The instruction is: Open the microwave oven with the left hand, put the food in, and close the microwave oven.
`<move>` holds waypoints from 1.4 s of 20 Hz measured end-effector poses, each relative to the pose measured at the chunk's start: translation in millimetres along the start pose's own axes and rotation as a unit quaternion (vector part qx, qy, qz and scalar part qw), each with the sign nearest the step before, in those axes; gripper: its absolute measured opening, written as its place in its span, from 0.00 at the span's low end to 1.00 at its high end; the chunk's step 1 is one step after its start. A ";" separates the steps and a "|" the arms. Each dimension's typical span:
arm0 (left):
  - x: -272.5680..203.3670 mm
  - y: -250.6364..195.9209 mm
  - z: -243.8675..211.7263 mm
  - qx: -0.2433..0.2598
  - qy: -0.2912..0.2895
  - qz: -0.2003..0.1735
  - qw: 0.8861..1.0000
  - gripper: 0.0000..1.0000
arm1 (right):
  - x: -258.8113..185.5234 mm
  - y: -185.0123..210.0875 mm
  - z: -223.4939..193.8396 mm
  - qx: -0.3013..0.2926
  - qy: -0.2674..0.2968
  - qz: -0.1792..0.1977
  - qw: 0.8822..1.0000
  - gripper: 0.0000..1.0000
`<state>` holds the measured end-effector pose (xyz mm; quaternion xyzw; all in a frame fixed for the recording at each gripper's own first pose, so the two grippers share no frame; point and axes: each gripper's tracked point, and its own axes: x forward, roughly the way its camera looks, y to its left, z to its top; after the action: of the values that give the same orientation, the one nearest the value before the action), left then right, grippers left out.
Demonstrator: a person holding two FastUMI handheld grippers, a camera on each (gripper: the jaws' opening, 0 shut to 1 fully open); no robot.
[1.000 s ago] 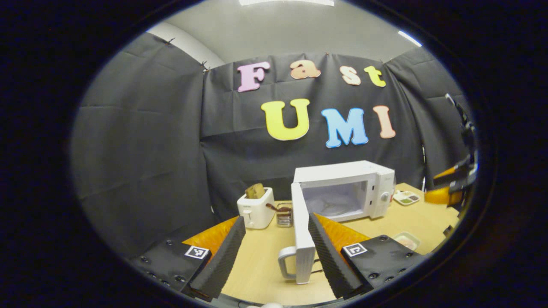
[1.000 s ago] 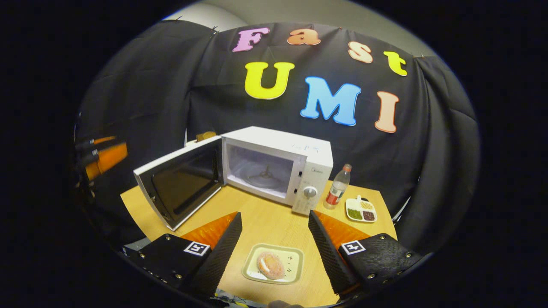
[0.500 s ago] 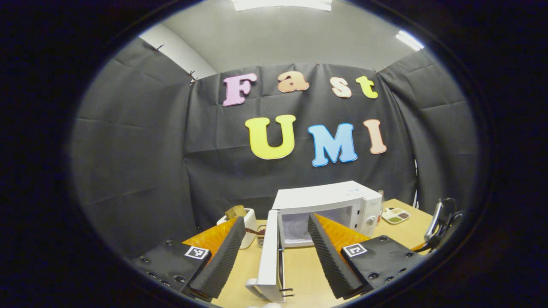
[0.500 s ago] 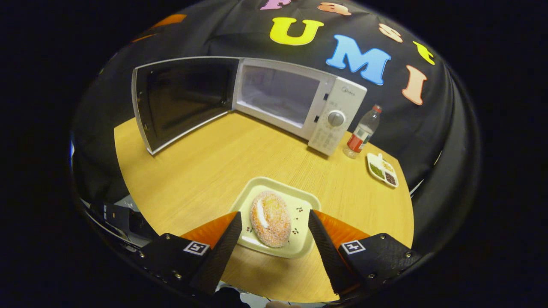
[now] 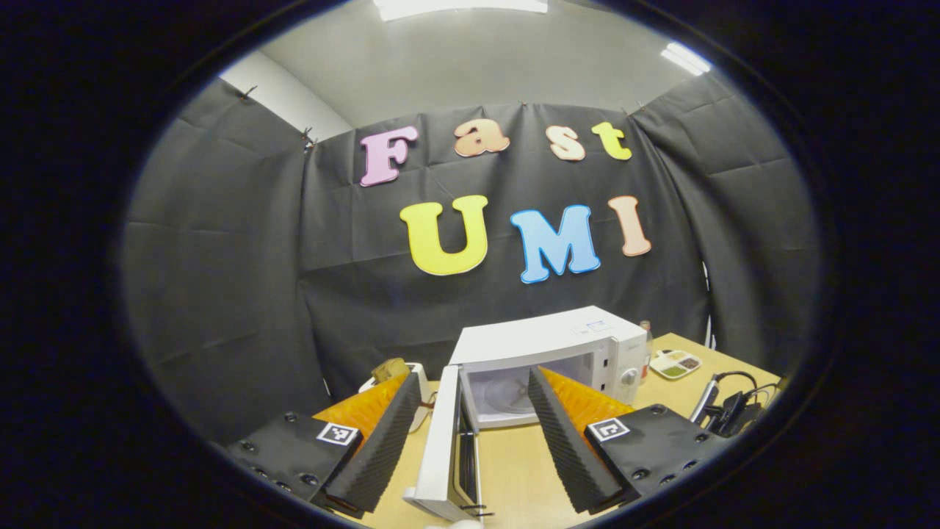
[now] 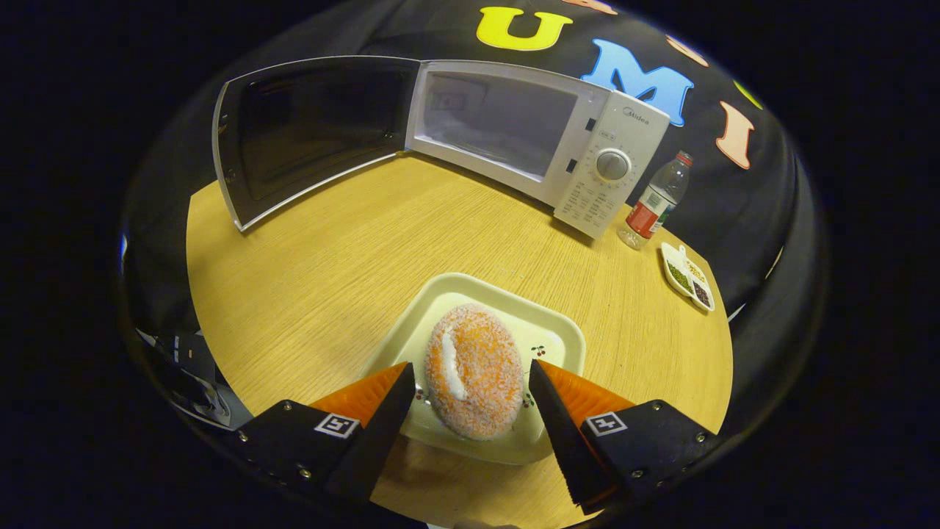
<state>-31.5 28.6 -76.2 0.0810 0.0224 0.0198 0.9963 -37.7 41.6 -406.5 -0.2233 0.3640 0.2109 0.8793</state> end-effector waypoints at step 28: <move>36.0 35.2 -46.4 -0.012 0.027 -0.005 1.000 0.98 | 71.3 2.9 270.3 0.382 -0.186 0.051 0.904 0.68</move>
<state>1.0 72.3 -117.8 0.0687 0.0490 0.0176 0.9963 154.5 206.4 -287.8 0.1916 0.2578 0.1382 0.9369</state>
